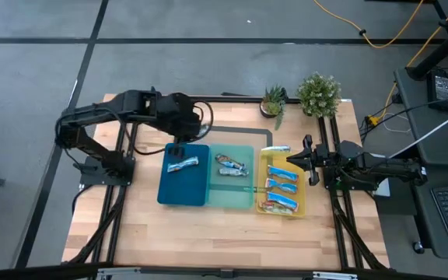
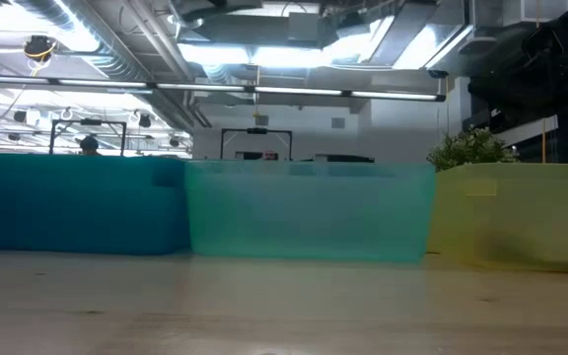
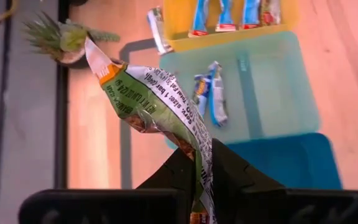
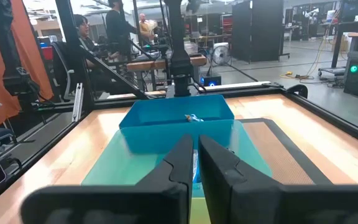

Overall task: Pick and place Granola Bars by type
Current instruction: Put the left yellow granola bar into the blue bin

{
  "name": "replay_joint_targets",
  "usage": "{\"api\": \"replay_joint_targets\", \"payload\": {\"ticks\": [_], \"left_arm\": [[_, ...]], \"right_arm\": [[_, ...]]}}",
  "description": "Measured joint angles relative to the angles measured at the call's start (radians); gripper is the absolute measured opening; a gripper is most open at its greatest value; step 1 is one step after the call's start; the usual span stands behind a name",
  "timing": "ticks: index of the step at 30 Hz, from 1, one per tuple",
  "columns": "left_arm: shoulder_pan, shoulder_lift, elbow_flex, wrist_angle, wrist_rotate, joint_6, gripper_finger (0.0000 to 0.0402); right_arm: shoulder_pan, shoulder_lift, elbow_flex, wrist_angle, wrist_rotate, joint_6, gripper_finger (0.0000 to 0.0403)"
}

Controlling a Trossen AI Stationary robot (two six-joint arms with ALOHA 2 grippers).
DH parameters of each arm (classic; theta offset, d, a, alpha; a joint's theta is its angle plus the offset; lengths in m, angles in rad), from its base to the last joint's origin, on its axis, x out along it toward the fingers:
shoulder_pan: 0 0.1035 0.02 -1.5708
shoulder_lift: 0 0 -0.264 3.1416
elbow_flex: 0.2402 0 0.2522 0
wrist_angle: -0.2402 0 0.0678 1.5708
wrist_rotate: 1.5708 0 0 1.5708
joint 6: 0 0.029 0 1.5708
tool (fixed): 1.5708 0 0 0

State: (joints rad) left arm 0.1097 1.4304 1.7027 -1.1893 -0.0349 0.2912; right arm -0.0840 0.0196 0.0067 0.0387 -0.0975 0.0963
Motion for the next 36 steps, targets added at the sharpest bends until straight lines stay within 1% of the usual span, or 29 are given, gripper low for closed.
{"api": "replay_joint_targets", "payload": {"ticks": [4,9,14,18,22,29,36], "left_arm": [[-0.008,-0.018,0.0,-0.044,0.055,-0.049,0.0024],[-0.058,-0.018,-0.008,-0.081,0.108,-0.117,0.0022],[-0.115,-0.023,-0.093,-0.058,0.117,-0.236,0.0023],[-0.163,-0.024,-0.189,-0.026,0.115,-0.321,0.0021],[-0.2,-0.026,-0.283,0.042,0.117,-0.397,0.0022],[-0.231,-0.025,-0.396,0.066,0.118,-0.49,0.0022],[-0.236,-0.025,-0.468,0.132,0.108,-0.52,0.0022]], "right_arm": [[0.0,0.0,0.0,0.0,0.0,0.0,0.0029],[0.0,0.0,0.0,0.0,0.0,0.0,0.0029],[0.0,0.0,0.0,0.0,0.0,0.0,0.0029],[0.0,0.0,0.0,0.0,0.0,0.0,0.0029],[0.0,0.0,0.0,0.0,0.0,0.0,0.0029],[0.0,0.0,0.0,0.0,0.0,0.0,0.0029],[0.0,0.0,0.0,0.0,0.0,0.0,0.0029]]}}
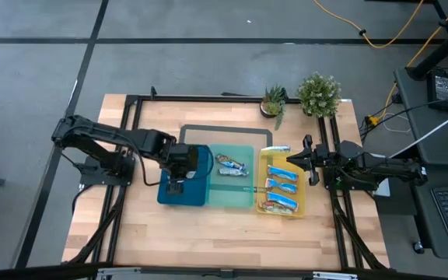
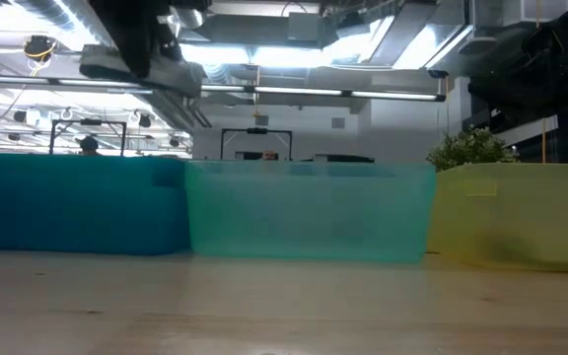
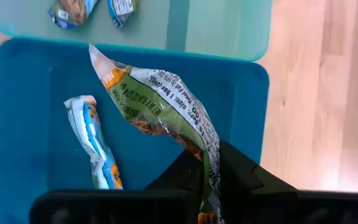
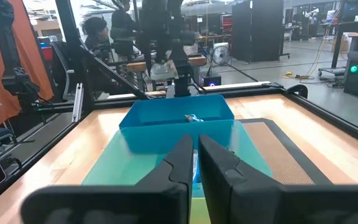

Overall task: Pick and place Granola Bars by type
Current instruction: Put the left yellow granola bar into the blue bin

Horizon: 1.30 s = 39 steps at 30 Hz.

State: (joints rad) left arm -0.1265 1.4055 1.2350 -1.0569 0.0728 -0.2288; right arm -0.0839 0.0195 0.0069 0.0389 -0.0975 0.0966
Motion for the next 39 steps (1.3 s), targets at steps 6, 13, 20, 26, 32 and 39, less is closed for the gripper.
{"api": "replay_joint_targets", "payload": {"ticks": [6,13,20,26,32,39], "left_arm": [[-0.004,0.0,-0.065,0.086,-0.003,-0.029,0.0022],[-0.004,0.0,-0.173,0.197,-0.002,-0.024,0.0021],[0.001,0.0,-0.311,0.292,-0.065,-0.055,0.0023],[0.005,0.0,-0.431,0.416,-0.047,-0.049,0.0022],[0.005,0.0,-0.507,0.481,-0.046,-0.041,0.0022],[0.005,0.0,-0.545,0.513,-0.083,0.036,0.0022]], "right_arm": [[0.0,0.0,0.0,0.0,0.0,0.0,0.0029],[0.0,0.0,0.0,0.0,0.0,0.0,0.0029],[0.0,0.0,0.0,0.0,0.0,0.0,0.0029],[0.0,0.0,0.0,0.0,0.0,0.0,0.0029],[0.0,0.0,0.0,0.0,0.0,0.0,0.0029],[0.0,0.0,0.0,0.0,0.0,0.0,0.0029]]}}
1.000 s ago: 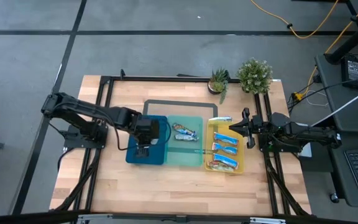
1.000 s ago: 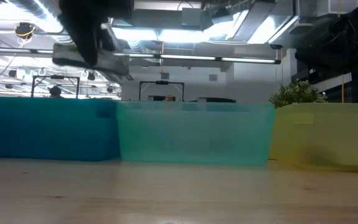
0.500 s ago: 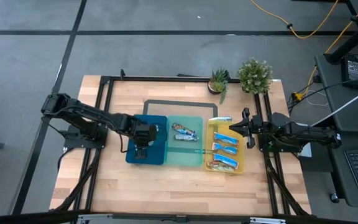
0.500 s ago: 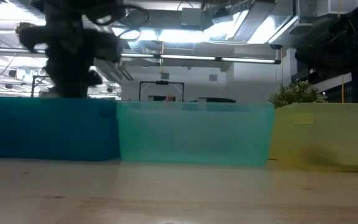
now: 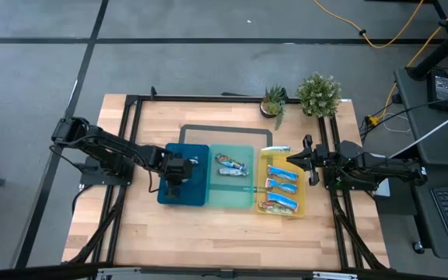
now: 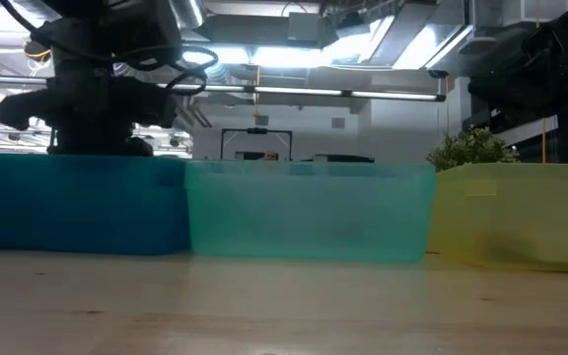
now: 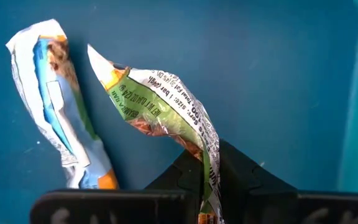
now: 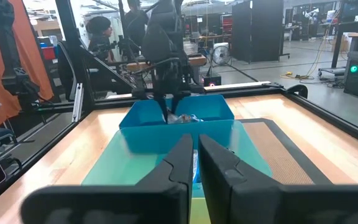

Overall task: Pick and place Granola Bars by type
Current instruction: Put the left yellow granola bar into the blue bin, then put the yellow granola bar into the blue bin

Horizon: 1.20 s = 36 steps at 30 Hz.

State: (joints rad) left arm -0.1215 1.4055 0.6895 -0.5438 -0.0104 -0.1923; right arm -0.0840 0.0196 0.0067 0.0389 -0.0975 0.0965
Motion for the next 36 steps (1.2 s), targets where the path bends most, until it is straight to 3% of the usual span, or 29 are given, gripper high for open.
{"api": "replay_joint_targets", "payload": {"ticks": [14,23,26,30,33,36], "left_arm": [[0.0,0.0,-0.011,0.002,-0.007,0.128,0.0039],[0.001,-0.001,0.089,-0.042,-0.025,0.242,0.0114],[0.014,-0.001,0.166,-0.11,-0.083,0.263,0.015],[0.052,-0.002,0.278,-0.227,-0.254,0.341,0.0188],[0.113,-0.002,0.36,-0.291,-0.367,0.414,0.0204],[0.203,-0.002,0.442,-0.326,-0.411,0.464,0.0209]], "right_arm": [[0.0,0.0,0.0,0.0,0.0,0.0,0.0029],[0.0,0.0,0.0,0.0,0.0,0.0,0.0029],[0.0,0.0,0.0,0.0,0.0,0.0,0.0029],[0.0,0.0,0.0,0.0,0.0,0.0,0.0029],[0.0,0.0,0.0,0.0,0.0,0.0,0.0029],[0.0,0.0,0.0,0.0,0.0,0.0,0.0029]]}}
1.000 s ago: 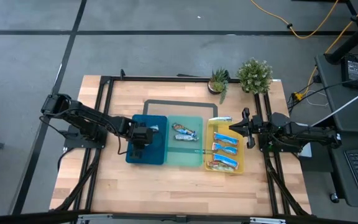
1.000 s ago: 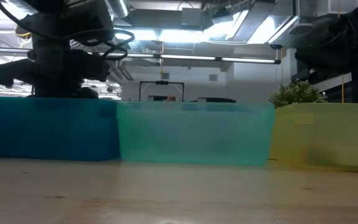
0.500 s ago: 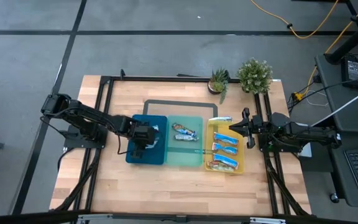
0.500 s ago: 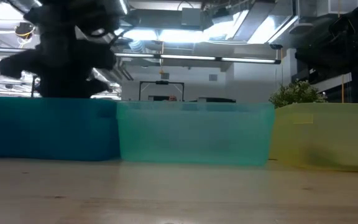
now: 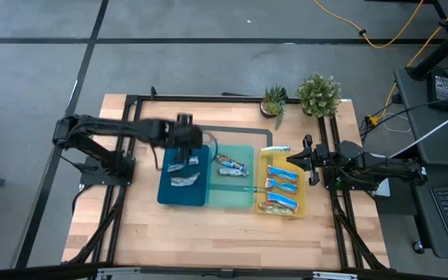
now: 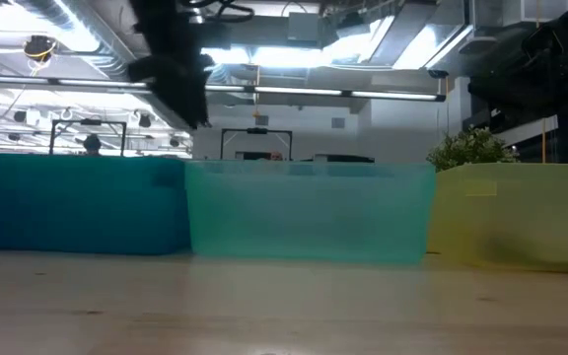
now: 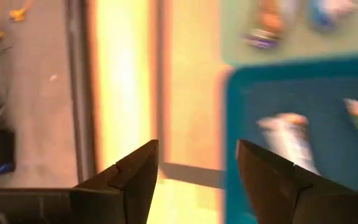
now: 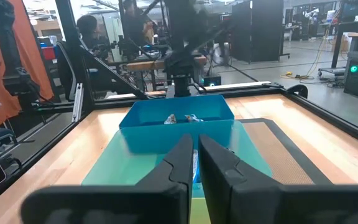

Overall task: Pick and place Granola Bars by type
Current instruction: Put the yellow granola bar into the blue bin

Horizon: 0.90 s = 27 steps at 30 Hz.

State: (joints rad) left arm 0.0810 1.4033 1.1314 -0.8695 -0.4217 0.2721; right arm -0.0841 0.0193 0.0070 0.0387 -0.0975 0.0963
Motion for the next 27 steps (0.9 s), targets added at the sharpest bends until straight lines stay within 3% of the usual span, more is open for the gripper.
{"api": "replay_joint_targets", "payload": {"ticks": [7,16,21,27], "left_arm": [[0.223,-0.001,0.203,0.033,0.012,0.115,0.0209],[0.45,-0.001,0.314,0.273,0.242,0.156,0.021],[0.56,0.011,0.314,0.402,0.451,0.212,0.021],[0.625,0.09,0.325,0.392,0.589,0.24,0.021]], "right_arm": [[0.0,0.0,0.0,0.0,0.0,0.0,0.0029],[0.0,0.0,0.0,0.0,0.0,0.0,0.0029],[0.0,0.0,0.0,0.0,0.0,0.0,0.0029],[0.0,0.0,0.0,0.0,0.0,-0.001,0.0029]]}}
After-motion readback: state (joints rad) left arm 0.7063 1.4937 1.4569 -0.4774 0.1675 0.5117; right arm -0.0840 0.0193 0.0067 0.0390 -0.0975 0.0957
